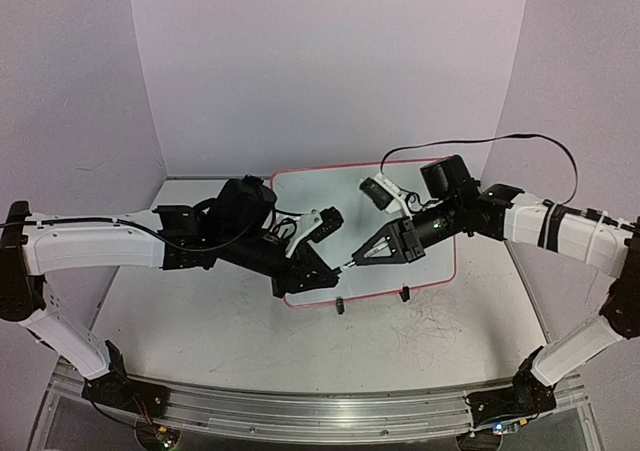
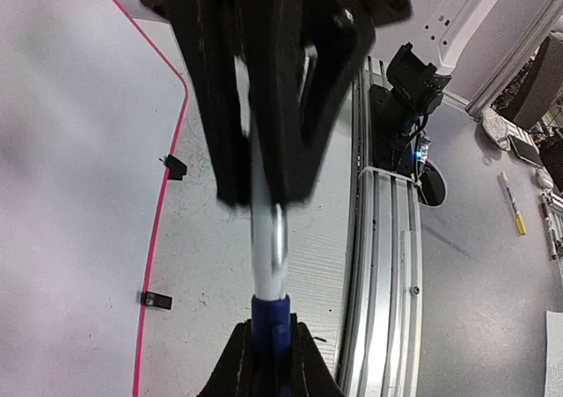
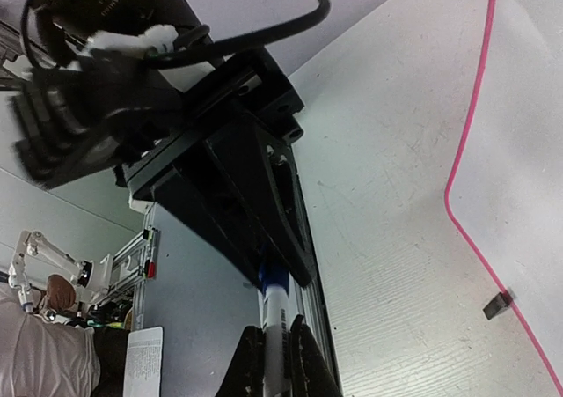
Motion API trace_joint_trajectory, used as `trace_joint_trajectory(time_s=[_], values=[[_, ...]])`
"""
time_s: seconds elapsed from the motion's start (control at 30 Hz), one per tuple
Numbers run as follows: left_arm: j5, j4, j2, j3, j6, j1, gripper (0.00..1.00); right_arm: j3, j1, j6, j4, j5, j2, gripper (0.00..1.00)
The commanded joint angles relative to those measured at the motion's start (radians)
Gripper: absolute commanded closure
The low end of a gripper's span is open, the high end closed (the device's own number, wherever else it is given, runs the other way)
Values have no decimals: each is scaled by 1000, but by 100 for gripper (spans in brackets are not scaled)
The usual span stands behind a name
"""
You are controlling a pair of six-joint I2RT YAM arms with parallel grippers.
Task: Write a sentence on the whiteboard
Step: Open the pen cap from the whiteboard marker, then put down the pen cap at the corner of the board.
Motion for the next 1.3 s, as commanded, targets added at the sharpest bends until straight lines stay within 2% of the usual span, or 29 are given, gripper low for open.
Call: trace_joint_trajectory(time_s=[0.0, 0.13, 0.23, 0.37, 0.5, 0.6, 0.7, 0.87, 1.27], values=[[-11, -118, -141, -90, 84, 4, 100, -60, -217, -22, 27, 38, -212, 100], [-73, -121, -226, -152, 53, 22, 100, -109, -267, 32, 102, 108, -323, 100], [-247, -107, -252, -174, -36, 26, 100, -98, -268, 85, 124, 231, -342, 100], [-577, -62, -267, -221, -223, 33, 100, -131, -269, 184, 200, 404, -359, 100], [-801, -19, -313, -300, -424, 50, 100, -213, -273, 314, 373, 456, -408, 100], [-940, -27, -356, -379, -582, 87, 100, -242, -274, 344, 434, 518, -441, 100], [-969, -33, -383, -467, -722, 139, 100, -261, -273, 315, 489, 545, -487, 100], [-1009, -24, -321, -522, -833, 150, 100, -289, -274, 260, 575, 566, -565, 100], [-1033, 132, -43, -523, -850, 150, 100, -280, -273, 191, 597, 561, -569, 100]])
